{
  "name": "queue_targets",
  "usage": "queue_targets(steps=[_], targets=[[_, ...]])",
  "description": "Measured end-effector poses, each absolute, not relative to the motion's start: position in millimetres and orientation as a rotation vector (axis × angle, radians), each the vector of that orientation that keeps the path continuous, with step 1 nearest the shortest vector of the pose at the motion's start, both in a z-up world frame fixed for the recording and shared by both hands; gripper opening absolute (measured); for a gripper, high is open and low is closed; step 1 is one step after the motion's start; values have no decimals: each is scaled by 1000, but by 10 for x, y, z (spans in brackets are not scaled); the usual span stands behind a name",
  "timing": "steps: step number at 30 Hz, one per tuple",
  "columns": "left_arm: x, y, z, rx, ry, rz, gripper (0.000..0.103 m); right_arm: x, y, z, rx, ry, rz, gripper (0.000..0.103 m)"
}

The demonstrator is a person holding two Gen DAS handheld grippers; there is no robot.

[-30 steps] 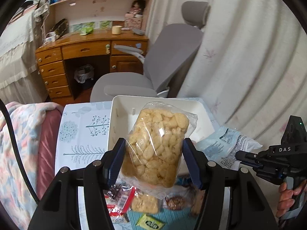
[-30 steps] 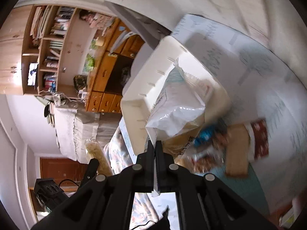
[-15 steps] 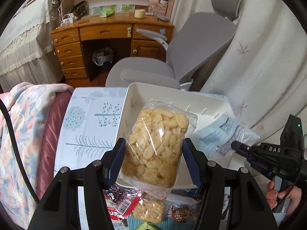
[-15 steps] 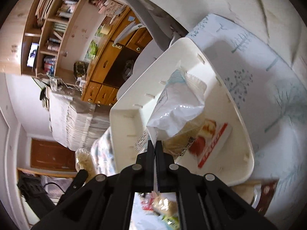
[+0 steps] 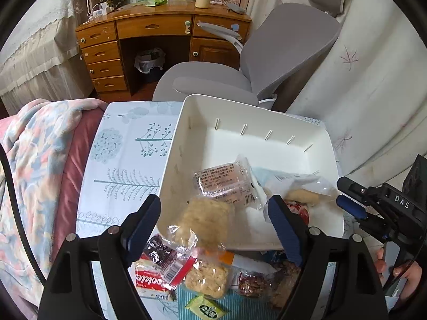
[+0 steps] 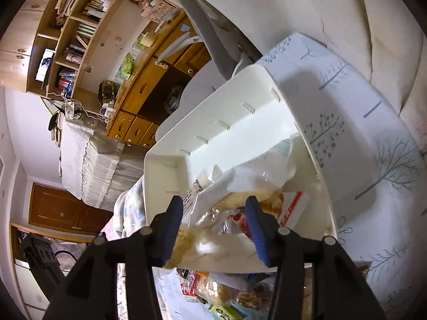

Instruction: Organize snacks

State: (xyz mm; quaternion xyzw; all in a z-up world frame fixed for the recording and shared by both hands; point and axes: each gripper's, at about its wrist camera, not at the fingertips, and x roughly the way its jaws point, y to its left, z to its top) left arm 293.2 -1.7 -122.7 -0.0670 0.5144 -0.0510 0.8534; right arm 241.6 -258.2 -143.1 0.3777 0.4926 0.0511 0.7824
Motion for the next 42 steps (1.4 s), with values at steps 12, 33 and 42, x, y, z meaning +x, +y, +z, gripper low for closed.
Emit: queue_targets(steps=[12, 33, 42], targets=[[2352, 267, -998, -165, 1063, -69, 82, 1987, -2375, -985, 642, 992, 165, 70], [1615, 878, -1543, -127, 1194, 21, 82, 1202, -1425, -1113, 306, 968, 450, 71], [1753, 849, -1929, -71, 1285, -50, 82, 945, -1022, -1313, 111, 972, 458, 71]])
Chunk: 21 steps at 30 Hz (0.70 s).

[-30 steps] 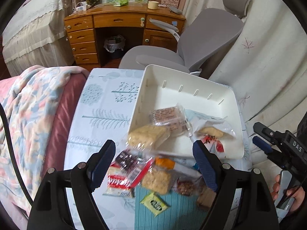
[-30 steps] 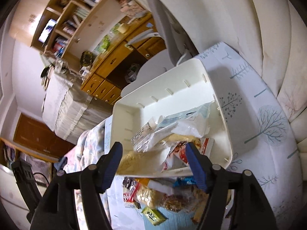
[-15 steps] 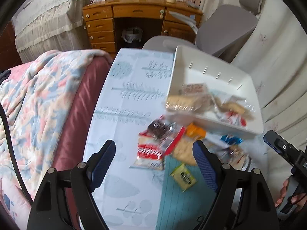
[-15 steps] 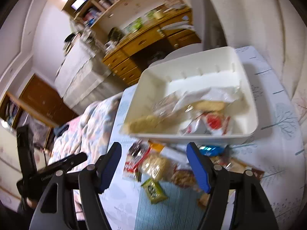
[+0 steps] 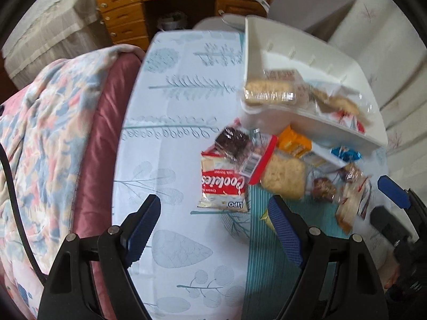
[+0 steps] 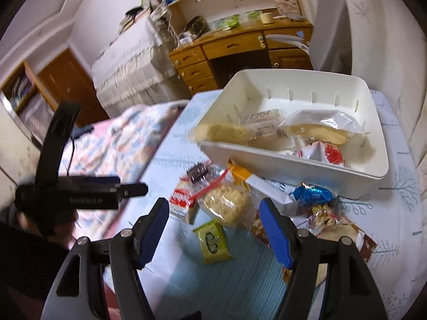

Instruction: Organize snacks

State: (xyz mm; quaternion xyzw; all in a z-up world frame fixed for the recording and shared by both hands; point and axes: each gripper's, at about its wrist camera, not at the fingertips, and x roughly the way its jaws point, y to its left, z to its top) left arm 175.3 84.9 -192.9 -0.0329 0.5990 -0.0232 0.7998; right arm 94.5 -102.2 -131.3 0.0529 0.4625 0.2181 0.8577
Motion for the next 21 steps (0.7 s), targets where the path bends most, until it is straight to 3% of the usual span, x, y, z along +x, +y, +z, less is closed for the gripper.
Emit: queue_targets(steps=[21], targets=[[2240, 771, -2847, -13, 1504, -180, 82, 723, -375, -2168, -174, 1177, 316, 71]])
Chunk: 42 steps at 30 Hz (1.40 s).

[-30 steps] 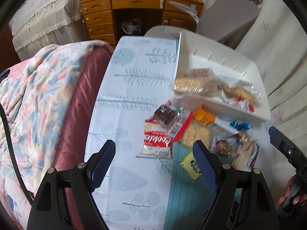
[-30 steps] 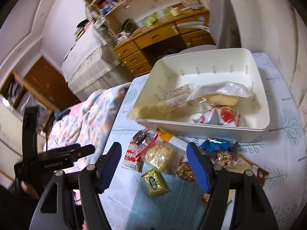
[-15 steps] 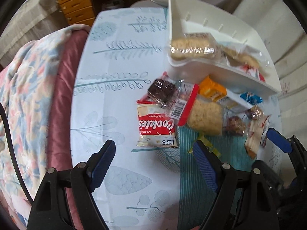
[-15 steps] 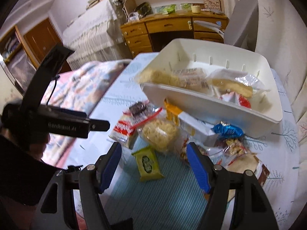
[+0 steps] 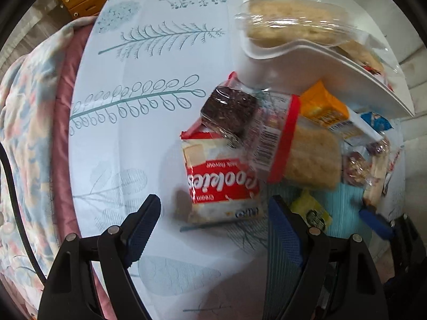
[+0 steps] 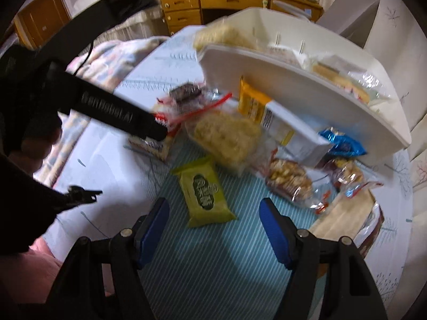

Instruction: Organize snacks

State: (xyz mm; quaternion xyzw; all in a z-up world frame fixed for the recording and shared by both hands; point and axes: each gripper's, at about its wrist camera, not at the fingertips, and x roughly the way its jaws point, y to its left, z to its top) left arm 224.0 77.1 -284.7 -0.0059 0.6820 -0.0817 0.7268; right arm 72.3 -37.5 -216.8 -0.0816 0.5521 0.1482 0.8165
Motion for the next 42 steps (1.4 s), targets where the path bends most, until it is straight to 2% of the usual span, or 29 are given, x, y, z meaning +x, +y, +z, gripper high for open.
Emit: queue_targets(steps=[12, 20, 22, 23, 26, 28, 35, 42], targets=[[2443, 814, -3072, -9, 1543, -204, 82, 724, -219, -2485, -263, 1232, 297, 69], [2554, 665, -3086, 74, 1526, -213, 81, 723, -125, -2538, -283, 1235, 341, 53], [2557, 659, -3088, 73, 1519, -213, 80, 746, -82, -2538, -290, 1235, 353, 43], [2561, 652, -3088, 78, 1519, -212, 78, 751, -63, -2544, -292, 1237, 358, 40], [2539, 648, -3066, 91, 1504, -198, 68, 762, -43, -2547, -300, 1252, 363, 40], [2505, 671, -3039, 80, 1497, -196, 54, 817, -31, -2533, -290, 1266, 370, 39], [2443, 803, -3000, 43, 1504, -191, 47, 916, 8, -2477, -239, 1322, 401, 39], [2188, 903, -2999, -13, 1537, -178, 45, 835, 47, -2319, -218, 1350, 413, 38]])
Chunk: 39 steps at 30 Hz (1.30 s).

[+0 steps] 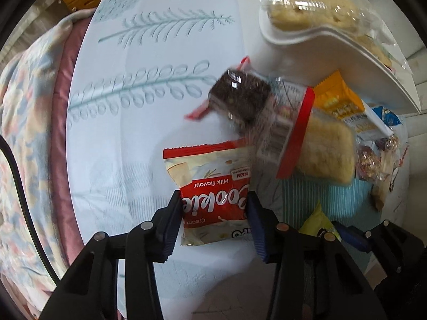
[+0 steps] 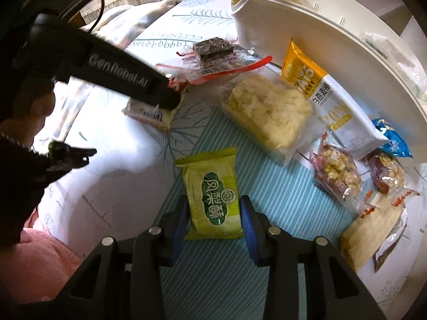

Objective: Organize snacks
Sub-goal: 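Lift red Cookies packet with left tool while right tool lifts green packet, then carry both packets over the white tray and open both tools to drop them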

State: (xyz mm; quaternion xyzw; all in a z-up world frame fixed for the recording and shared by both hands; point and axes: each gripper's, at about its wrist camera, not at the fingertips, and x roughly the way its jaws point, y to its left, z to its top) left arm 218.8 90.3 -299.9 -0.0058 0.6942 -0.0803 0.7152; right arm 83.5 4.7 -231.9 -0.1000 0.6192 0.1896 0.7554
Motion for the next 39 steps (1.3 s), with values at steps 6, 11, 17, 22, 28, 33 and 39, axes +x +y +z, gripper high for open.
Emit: queue_targets(steps=[6, 11, 17, 22, 28, 33, 39], targets=[[1969, 1000, -2940, -61, 1572, -168, 45, 851, -21, -2057, -215, 1324, 428, 39], [1826, 1117, -2749, -98, 1567, -164, 45, 871, -117, -1799, -205, 1293, 437, 38], [1833, 1073, -2306, -92, 1536, -167, 45, 982, -236, -1403, -177, 1241, 432, 39], [2022, 1039, -1923, -72, 1494, -176, 45, 1083, -296, -1291, -78, 1225, 409, 39], [2341, 1002, -1594, -24, 1480, -185, 45, 1362, -432, -1131, -25, 1186, 358, 39], [2600, 895, -1324, 11, 1446, -222, 45, 1536, -562, -1030, 8, 1156, 309, 39], [2930, 642, -1129, 43, 1389, -278, 45, 1725, -674, -956, 57, 1122, 272, 39]])
